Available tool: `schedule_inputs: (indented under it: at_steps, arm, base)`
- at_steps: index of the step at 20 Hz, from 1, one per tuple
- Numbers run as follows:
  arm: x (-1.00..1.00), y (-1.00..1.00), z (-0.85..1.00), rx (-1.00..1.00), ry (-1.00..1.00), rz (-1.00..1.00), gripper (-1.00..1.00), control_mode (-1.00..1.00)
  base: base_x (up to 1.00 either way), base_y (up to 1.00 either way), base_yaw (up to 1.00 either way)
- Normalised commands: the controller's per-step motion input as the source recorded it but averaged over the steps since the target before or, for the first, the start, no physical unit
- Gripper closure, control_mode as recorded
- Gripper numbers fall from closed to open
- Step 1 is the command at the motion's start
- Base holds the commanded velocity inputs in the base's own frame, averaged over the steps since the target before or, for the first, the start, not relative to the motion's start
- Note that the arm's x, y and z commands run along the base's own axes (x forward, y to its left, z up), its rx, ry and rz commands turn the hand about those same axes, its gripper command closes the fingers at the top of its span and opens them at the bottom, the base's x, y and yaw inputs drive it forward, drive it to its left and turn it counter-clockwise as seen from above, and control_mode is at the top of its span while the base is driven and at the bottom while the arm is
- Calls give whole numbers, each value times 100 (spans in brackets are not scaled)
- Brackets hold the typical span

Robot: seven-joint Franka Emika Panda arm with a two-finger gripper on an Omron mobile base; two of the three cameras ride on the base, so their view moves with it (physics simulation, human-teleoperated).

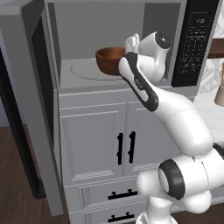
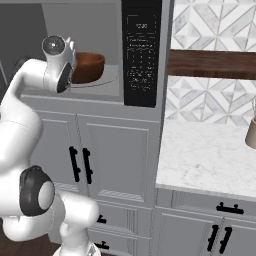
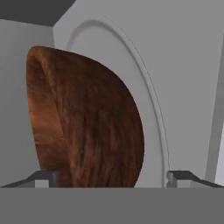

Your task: Open the microwave, place the bowl with waffle inside the microwave, then close the microwave door and turn it on.

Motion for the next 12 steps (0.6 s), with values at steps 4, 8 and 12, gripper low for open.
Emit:
schedule_inputs:
  at_steps: [4,8,12]
  arm:
    - [-100,0,30,-4,-11,-1,-100,-100]
    - [-100,6,0,-6,-3,-3,-100,-100]
    - [-100,0,-9,-5,-2,-3,-100,-100]
  base:
    - [0,0,0]
    - [0,0,0]
    - [0,0,0]
